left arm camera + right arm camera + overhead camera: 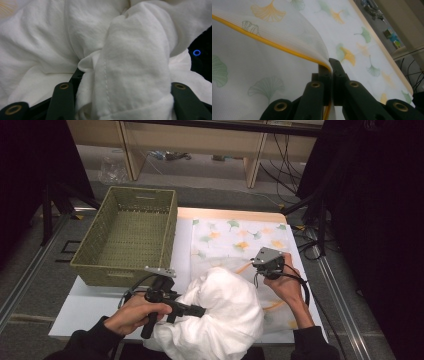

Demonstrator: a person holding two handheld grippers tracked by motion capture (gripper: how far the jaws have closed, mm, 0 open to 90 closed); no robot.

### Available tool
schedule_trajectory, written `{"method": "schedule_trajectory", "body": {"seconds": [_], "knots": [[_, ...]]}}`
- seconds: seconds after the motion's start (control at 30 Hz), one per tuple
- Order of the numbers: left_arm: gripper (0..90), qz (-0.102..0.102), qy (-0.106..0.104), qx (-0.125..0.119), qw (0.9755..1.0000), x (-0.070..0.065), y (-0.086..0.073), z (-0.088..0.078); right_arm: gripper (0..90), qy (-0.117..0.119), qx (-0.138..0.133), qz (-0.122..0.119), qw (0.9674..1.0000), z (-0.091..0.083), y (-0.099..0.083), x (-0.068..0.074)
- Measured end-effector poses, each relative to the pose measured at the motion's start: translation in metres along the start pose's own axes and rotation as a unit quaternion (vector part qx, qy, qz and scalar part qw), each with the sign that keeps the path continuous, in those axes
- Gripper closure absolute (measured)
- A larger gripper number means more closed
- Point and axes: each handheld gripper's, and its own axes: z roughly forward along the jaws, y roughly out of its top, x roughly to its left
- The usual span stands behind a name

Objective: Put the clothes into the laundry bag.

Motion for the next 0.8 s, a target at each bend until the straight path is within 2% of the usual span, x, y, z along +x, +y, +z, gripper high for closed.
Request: {"method": "schedule_trajectory", "body": {"seconds": [0.03,0.13,0.23,0.33,0.37,0.4,0.47,0.5,0.53,0.57,0.6,0.63,0.67,0.7,0.73,0.77,0.8], "knots": [[46.9,0.004,0.000,0.001,1.0000,0.000,0.001,0.006,89.3,-0.008,-0.004,0.010,0.9999,-0.006,0.004,-0.001],[46.8,-0.001,-0.005,0.013,0.9999,0.002,0.006,0.022,89.3,-0.010,-0.014,0.011,0.9998,-0.013,0.007,-0.003],[46.8,-0.001,-0.013,0.021,0.9997,0.004,0.012,0.039,89.3,-0.019,-0.031,-0.009,0.9993,-0.023,0.011,-0.009],[46.7,-0.010,-0.020,0.031,0.9993,0.009,0.015,0.057,89.3,-0.020,-0.032,-0.008,0.9993,-0.025,0.012,-0.008],[46.6,-0.008,-0.018,0.050,0.9986,0.012,0.018,0.060,89.3,-0.016,-0.033,-0.010,0.9993,-0.026,0.012,-0.008],[46.6,-0.013,-0.014,0.052,0.9985,0.014,0.019,0.063,89.3,-0.016,-0.033,-0.010,0.9993,-0.026,0.012,-0.008],[46.5,-0.019,0.010,0.050,0.9985,0.023,0.023,0.065,89.3,-0.017,-0.037,-0.013,0.9991,-0.028,0.013,-0.007],[46.5,-0.019,0.010,0.050,0.9985,0.023,0.023,0.065,89.3,-0.017,-0.037,-0.013,0.9991,-0.028,0.013,-0.007],[46.5,-0.030,0.027,0.034,0.9986,0.030,0.028,0.060,89.3,-0.011,-0.036,-0.016,0.9992,-0.029,0.014,-0.006],[46.7,-0.030,0.027,0.034,0.9986,0.030,0.028,0.060,89.3,-0.011,-0.036,-0.016,0.9992,-0.029,0.014,-0.006],[46.7,-0.039,0.043,0.015,0.9982,0.035,0.032,0.056,89.3,-0.012,-0.036,-0.011,0.9992,-0.031,0.016,-0.004],[46.7,-0.038,0.049,0.010,0.9980,0.037,0.035,0.054,89.3,-0.012,-0.039,-0.019,0.9990,-0.030,0.017,-0.004],[46.7,-0.038,0.049,0.010,0.9980,0.037,0.035,0.054,89.3,-0.011,-0.037,-0.013,0.9992,-0.031,0.019,-0.003],[46.6,-0.029,0.058,0.004,0.9979,0.039,0.037,0.052,89.3,-0.011,-0.034,-0.006,0.9993,-0.031,0.019,-0.001],[46.5,-0.013,0.082,0.005,0.9965,0.039,0.041,0.050,89.3,-0.009,-0.032,-0.005,0.9994,-0.030,0.019,-0.001],[46.3,-0.013,0.082,0.005,0.9965,0.039,0.041,0.050,89.3,-0.009,-0.032,-0.005,0.9994,-0.030,0.019,-0.001],[46.3,-0.008,0.091,0.010,0.9957,0.040,0.042,0.052,89.3,-0.011,-0.035,-0.009,0.9993,-0.029,0.019,-0.002]]}}
